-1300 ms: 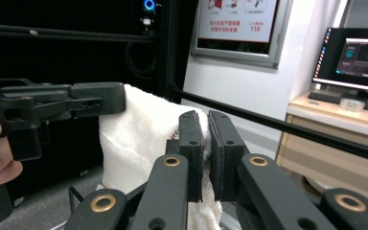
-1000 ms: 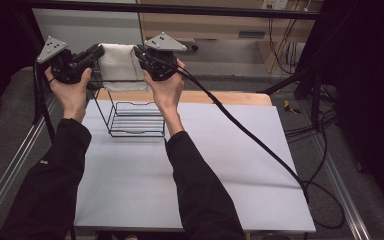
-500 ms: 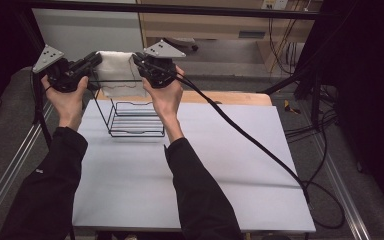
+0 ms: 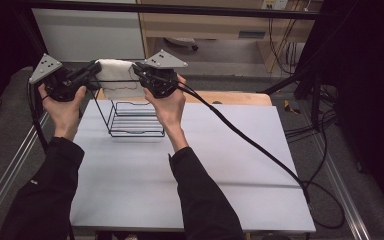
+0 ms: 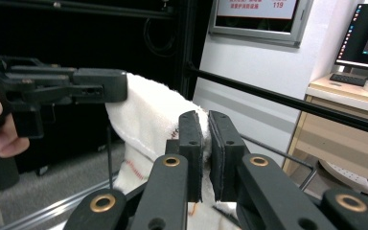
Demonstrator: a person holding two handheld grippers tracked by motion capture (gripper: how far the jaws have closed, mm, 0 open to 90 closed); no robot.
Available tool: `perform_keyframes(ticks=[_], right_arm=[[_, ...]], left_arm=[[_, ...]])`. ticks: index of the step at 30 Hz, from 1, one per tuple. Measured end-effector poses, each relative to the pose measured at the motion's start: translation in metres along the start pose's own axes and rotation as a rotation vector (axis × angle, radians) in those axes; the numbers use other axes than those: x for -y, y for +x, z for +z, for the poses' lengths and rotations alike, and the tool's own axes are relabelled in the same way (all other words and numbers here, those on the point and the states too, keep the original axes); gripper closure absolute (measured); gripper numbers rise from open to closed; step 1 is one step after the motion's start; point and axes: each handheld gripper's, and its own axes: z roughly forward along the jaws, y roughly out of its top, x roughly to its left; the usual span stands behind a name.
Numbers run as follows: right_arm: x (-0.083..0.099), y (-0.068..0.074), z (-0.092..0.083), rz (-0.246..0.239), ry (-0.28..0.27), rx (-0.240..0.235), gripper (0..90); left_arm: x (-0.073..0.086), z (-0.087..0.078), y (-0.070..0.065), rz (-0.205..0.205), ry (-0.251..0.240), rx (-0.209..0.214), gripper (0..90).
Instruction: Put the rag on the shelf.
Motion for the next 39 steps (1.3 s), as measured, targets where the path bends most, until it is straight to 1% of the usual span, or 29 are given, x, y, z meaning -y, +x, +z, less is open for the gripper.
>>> perform_keyframes(ticks=[3,4,7,8,12,18,21,24,27,30,31,32,35,37,39], right_arm=[[0.002,0.007,-0.004,-0.036,0.023,-0.010,85.0],[0.003,0.008,-0.004,-0.038,0.030,-0.013,84.9],[0.005,0.009,-0.005,-0.033,0.039,-0.021,84.9],[0.006,0.010,-0.005,-0.037,0.042,-0.024,84.9],[0.012,0.010,-0.007,-0.027,0.057,-0.037,84.8],[0.017,0.011,-0.008,-0.032,0.068,-0.046,84.9],[0.018,0.011,-0.008,-0.035,0.072,-0.048,84.9],[0.019,0.012,-0.008,-0.043,0.074,-0.050,84.9],[0.021,0.013,-0.008,-0.049,0.077,-0.050,84.9],[0.022,0.014,-0.008,-0.055,0.082,-0.049,84.8],[0.022,0.015,-0.008,-0.060,0.085,-0.049,84.8],[0.023,0.015,-0.008,-0.064,0.087,-0.048,84.8],[0.023,0.015,-0.008,-0.062,0.089,-0.049,84.8],[0.024,0.015,-0.008,-0.059,0.090,-0.052,84.8],[0.025,0.014,-0.008,-0.055,0.084,-0.055,84.8]], left_arm=[[0.003,-0.006,-0.002,0.003,0.010,-0.001,82.0],[0.004,-0.008,-0.002,0.001,0.015,0.001,81.8],[0.006,-0.014,-0.003,-0.003,0.031,0.008,81.5],[0.007,-0.015,-0.003,-0.001,0.034,0.012,81.5],[0.010,-0.021,-0.006,0.007,0.057,0.017,80.6],[0.014,-0.027,-0.009,0.005,0.083,0.021,79.7],[0.011,-0.031,-0.010,0.006,0.107,0.025,78.3],[0.003,-0.037,-0.010,-0.001,0.107,0.028,77.3],[-0.007,-0.039,-0.011,0.008,0.106,0.012,78.1],[-0.016,-0.036,-0.009,-0.002,0.116,0.006,82.4],[-0.018,-0.034,-0.008,-0.008,0.125,0.005,84.5],[-0.021,-0.031,-0.007,-0.016,0.136,0.005,88.7],[-0.025,-0.021,-0.005,-0.031,0.182,0.004,90.0],[-0.026,-0.014,-0.004,-0.045,0.208,0.012,90.0],[-0.025,-0.009,-0.005,-0.057,0.222,0.029,90.0]])
